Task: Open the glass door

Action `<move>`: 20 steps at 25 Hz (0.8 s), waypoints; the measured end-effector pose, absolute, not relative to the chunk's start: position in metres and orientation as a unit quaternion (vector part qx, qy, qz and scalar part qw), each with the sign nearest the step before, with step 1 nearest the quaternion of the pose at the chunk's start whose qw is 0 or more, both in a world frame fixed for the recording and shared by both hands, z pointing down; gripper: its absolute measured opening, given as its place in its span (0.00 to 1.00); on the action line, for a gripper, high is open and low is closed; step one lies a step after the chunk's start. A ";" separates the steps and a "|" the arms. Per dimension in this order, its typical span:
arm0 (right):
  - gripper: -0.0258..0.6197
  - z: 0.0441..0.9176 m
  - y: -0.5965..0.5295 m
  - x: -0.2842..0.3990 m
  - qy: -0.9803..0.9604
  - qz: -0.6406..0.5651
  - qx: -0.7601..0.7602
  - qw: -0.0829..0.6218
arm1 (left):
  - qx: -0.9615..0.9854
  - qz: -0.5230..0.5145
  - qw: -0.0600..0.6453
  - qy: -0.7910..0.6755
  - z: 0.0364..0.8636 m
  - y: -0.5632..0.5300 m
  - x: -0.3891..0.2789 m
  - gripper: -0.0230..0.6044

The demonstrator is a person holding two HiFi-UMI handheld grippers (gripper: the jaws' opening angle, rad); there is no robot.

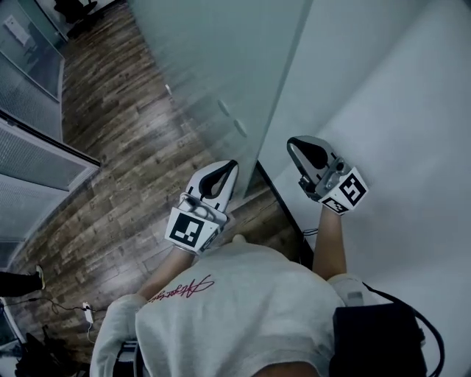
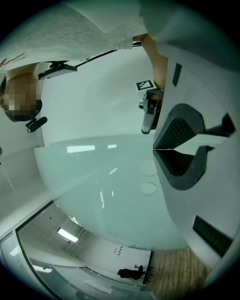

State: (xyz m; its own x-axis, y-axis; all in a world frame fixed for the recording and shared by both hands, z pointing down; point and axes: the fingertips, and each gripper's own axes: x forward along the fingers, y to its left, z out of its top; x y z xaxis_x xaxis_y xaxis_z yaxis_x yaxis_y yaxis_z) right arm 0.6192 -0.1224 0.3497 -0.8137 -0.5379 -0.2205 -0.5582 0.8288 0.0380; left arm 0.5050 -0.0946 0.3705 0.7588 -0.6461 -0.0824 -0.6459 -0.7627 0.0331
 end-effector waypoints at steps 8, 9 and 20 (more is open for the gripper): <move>0.07 0.353 -0.056 0.626 0.903 0.037 -0.424 0.061 | 0.946 -0.066 0.003 -0.316 0.354 -0.085 0.531 0.06; 0.07 0.354 -0.052 0.626 0.897 0.034 -0.435 0.064 | 0.947 -0.066 0.004 -0.314 0.355 -0.083 0.534 0.06; 0.07 0.345 -0.035 0.628 0.871 0.021 -0.487 0.063 | 0.950 -0.062 0.011 -0.307 0.359 -0.061 0.534 0.06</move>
State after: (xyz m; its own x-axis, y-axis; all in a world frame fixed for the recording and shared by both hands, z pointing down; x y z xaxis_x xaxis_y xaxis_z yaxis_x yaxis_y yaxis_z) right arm 0.6281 -0.0354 0.3448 -0.5182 -0.8452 -0.1305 -0.8507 0.5252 -0.0239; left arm 0.5338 -0.0612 0.3586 0.8041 -0.5839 -0.1119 -0.5811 -0.8117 0.0589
